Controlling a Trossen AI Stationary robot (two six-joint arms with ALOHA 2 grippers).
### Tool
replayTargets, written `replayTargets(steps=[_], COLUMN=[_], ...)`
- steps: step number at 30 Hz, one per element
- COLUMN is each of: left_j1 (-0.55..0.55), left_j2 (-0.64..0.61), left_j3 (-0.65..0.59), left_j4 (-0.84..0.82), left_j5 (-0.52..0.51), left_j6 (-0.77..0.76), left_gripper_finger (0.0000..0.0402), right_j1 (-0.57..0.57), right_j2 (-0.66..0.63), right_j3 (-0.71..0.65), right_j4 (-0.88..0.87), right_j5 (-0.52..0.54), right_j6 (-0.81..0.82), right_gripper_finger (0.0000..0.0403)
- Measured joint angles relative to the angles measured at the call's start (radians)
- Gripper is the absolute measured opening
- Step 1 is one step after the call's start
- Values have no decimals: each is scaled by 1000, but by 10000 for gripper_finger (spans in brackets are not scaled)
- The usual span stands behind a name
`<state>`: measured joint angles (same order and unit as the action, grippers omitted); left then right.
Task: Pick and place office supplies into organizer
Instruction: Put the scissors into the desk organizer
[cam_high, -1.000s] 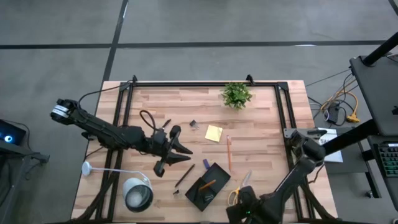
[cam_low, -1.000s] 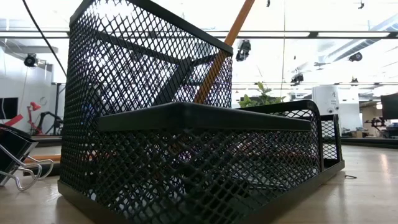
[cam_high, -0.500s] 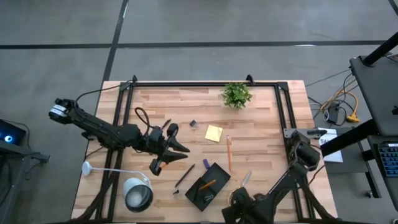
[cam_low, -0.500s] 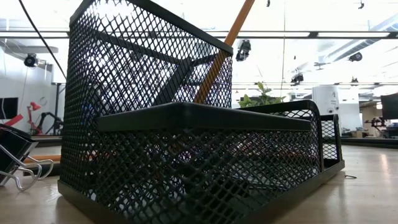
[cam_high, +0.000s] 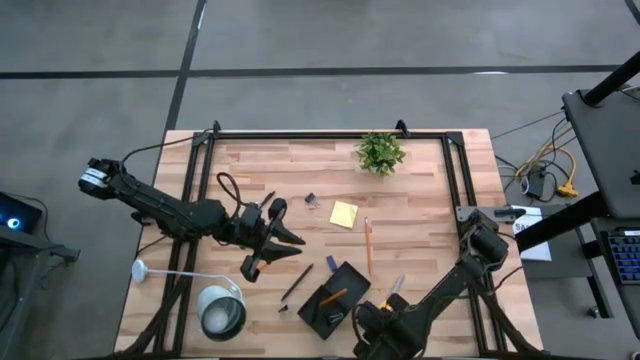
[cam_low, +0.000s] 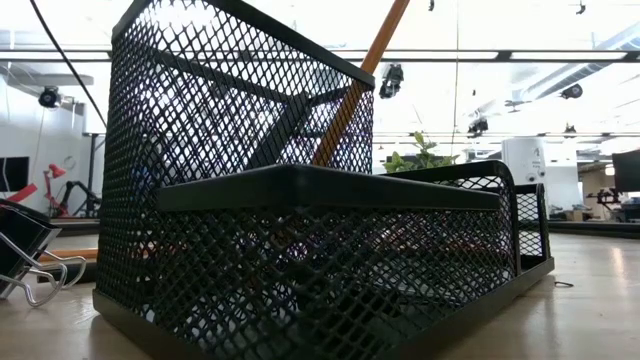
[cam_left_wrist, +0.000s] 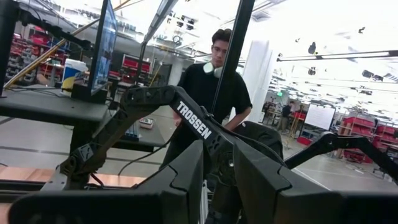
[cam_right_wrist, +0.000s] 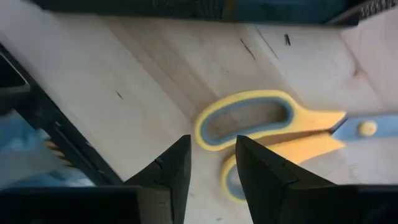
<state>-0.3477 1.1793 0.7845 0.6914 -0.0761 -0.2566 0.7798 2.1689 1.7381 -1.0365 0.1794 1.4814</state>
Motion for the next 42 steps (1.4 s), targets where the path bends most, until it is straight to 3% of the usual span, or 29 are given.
replayTargets(steps=[15,24,42], left_j1=[1,1,1], left_j2=[0,3,11], left_j3=[-3,-4,-6], left_j4=[-3,-20,-47], left_j5=[0,0,0], left_j6=[2,10,10], left_gripper_finger=[73,73,73], right_j1=[19,22,20], right_j2=[0,0,2], right_j3=[-27,-8,-72], right_j4=[5,106,150], right_j5=[49,43,26], right_j6=[-254,-386,-355], right_gripper_finger=[86,84,84])
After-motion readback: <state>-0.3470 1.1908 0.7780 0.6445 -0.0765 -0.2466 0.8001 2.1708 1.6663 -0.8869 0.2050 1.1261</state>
